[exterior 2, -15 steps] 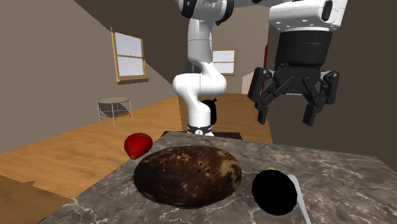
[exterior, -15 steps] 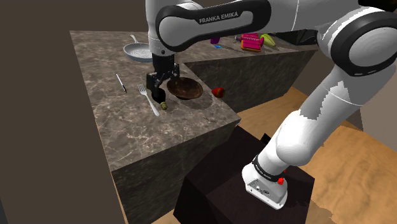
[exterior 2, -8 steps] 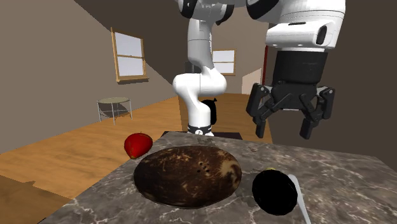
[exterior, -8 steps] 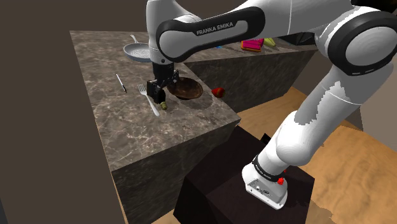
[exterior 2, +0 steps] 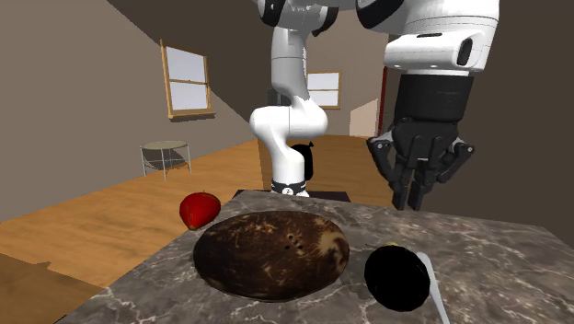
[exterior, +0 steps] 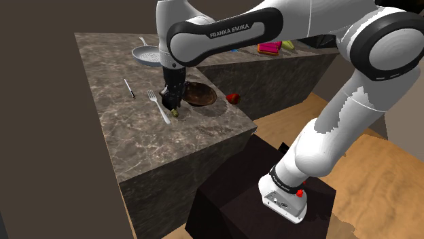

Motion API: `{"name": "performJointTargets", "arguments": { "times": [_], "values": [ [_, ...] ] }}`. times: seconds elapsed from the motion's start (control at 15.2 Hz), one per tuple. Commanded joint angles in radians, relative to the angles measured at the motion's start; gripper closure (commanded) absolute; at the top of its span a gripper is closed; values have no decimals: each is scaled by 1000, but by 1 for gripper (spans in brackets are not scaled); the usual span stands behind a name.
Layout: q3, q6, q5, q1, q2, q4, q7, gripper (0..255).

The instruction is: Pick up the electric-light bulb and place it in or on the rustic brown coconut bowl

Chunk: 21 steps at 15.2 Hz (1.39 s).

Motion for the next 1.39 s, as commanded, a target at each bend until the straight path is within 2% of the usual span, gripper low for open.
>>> {"name": "performJointTargets", "arguments": {
  "times": [0.0, 0.4, 0.46, 0.99, 1.32],
  "values": [
    [0, 0, 0, 0, 0, 0, 0, 255],
    [0, 0, 0, 0, 0, 0, 0, 255],
    [0, 0, 0, 0, 0, 0, 0, 0],
    [-63, -56, 14, -69, 263, 296, -114, 0],
    [-64, -5, 12, -68, 274, 255, -113, 0]
  ]
}}
